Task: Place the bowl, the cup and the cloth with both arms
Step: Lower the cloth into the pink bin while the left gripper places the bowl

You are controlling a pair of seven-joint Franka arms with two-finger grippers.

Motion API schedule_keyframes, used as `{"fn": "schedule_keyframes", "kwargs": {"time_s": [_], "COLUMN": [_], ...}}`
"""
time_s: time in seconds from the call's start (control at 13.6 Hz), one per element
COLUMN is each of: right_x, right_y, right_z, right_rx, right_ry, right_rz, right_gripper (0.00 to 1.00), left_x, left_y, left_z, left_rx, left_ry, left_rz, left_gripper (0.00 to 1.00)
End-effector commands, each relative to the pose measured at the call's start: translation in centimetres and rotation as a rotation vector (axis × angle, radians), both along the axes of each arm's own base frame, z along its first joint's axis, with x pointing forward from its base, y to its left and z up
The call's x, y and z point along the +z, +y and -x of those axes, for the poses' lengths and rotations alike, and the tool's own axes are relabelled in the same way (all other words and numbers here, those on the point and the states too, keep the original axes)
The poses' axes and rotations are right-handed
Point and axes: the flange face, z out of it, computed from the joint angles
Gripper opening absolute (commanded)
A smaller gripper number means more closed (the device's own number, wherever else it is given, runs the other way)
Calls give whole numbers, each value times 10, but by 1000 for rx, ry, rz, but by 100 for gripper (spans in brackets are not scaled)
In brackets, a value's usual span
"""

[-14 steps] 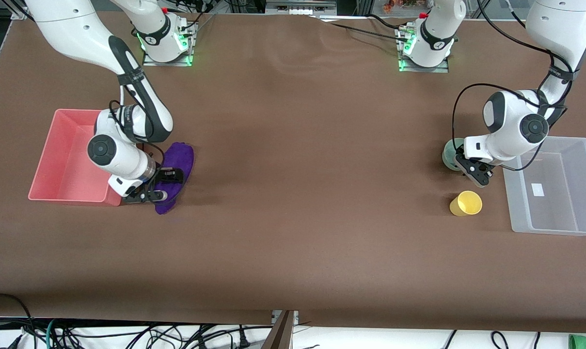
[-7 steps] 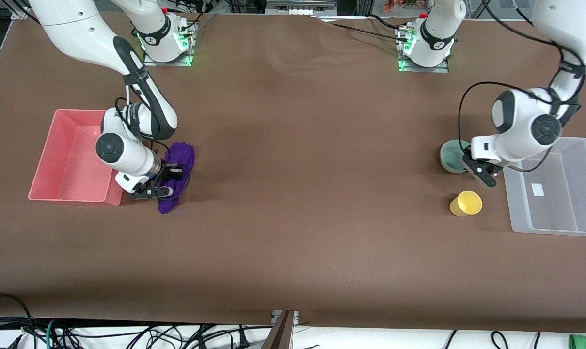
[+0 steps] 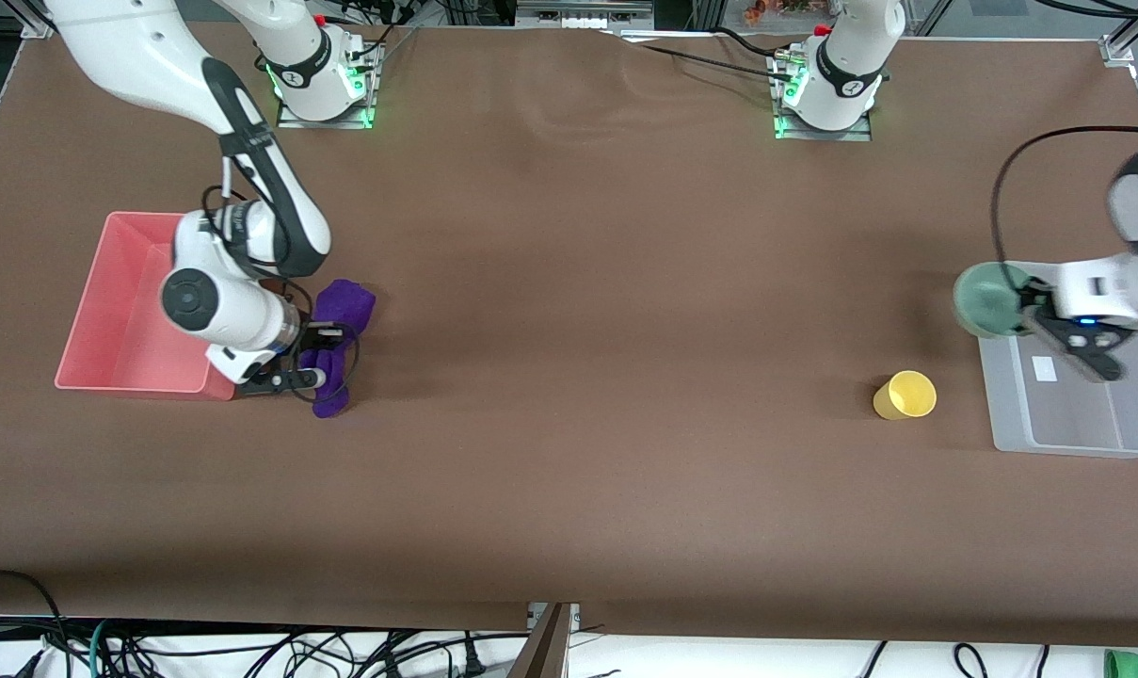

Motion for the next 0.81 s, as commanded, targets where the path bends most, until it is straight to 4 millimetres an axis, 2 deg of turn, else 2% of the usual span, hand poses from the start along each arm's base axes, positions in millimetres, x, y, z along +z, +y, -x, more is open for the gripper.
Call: {"fn": "schedule_keyframes", "kwargs": {"time_s": [0.0, 0.15, 0.29, 0.44, 0.51, 0.66, 0.74], "right_x": [80, 124, 142, 137, 131, 109, 89], "right_y": [-41, -87, -141, -198, -216, -238, -250], "right_z": [-21, -25, -16, -7, 0, 11, 20], "right_rx": [46, 86, 118, 160, 152, 126, 111], "right_ry": [97, 157, 213, 226, 239, 250, 251], "right_rz": [1, -4, -19, -20, -19, 1, 0], "right_gripper": [0, 0, 0, 0, 0, 0, 0], "left_x": [-31, -75, -120, -147, -158, -167, -171], "left_y": [76, 121, 147, 154, 159, 172, 171], "left_z": [-29, -44, -36, -35, -34, -26, -25], "left_rx": [10, -7, 18, 5, -16, -8, -2], "left_ry": [9, 21, 40, 12, 3, -4, 0], "left_rz": [-7, 7, 41, 36, 33, 40, 45], "left_gripper": [0, 0, 0, 0, 0, 0, 35]}}
